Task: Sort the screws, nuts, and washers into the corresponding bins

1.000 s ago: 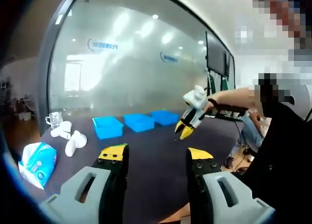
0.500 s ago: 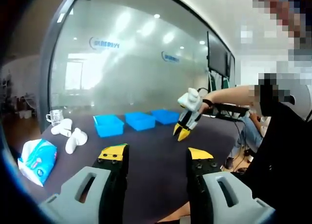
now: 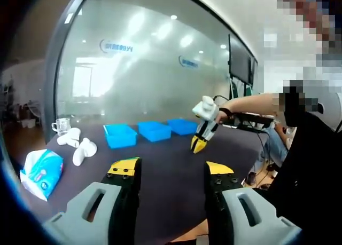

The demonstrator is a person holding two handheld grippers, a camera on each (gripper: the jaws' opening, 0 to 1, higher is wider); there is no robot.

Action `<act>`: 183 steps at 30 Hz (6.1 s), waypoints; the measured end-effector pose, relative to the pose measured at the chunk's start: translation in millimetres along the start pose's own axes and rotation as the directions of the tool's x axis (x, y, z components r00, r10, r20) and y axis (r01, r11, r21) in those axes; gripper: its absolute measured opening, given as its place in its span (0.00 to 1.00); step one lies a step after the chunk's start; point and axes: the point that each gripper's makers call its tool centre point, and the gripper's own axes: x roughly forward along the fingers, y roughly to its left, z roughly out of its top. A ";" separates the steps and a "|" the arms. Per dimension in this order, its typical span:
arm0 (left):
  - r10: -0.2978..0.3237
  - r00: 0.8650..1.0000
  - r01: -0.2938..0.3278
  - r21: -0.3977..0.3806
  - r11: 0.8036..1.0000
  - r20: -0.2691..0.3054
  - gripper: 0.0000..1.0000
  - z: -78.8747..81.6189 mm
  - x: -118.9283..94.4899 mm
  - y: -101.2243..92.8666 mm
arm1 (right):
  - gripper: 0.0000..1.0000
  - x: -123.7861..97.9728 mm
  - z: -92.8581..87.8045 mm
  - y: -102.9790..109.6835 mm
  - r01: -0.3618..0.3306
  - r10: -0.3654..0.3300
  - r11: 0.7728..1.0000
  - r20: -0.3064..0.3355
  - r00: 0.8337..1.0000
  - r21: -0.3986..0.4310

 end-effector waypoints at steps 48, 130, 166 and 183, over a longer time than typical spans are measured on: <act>0.007 1.000 -0.008 0.018 1.000 0.020 0.46 14.9 5.5 -3.8 | 0.02 -130.8 53.4 -19.3 0.248 -0.440 0.895 0.646 0.624 0.370; 0.063 0.998 -0.063 0.016 0.998 0.019 0.47 -6.5 8.5 14.9 | 0.29 -185.8 -26.8 24.7 0.336 -0.611 0.792 0.665 0.431 0.510; 0.074 0.997 -0.074 0.006 0.997 0.024 0.47 -1.3 13.4 4.3 | 0.34 -222.2 -127.0 50.9 0.383 -0.775 0.631 0.538 0.332 0.674; 0.091 0.995 -0.091 -0.011 0.996 0.030 0.47 0.4 13.4 12.4 | 0.35 -219.2 -121.4 48.0 0.382 -0.773 0.634 0.533 0.344 0.672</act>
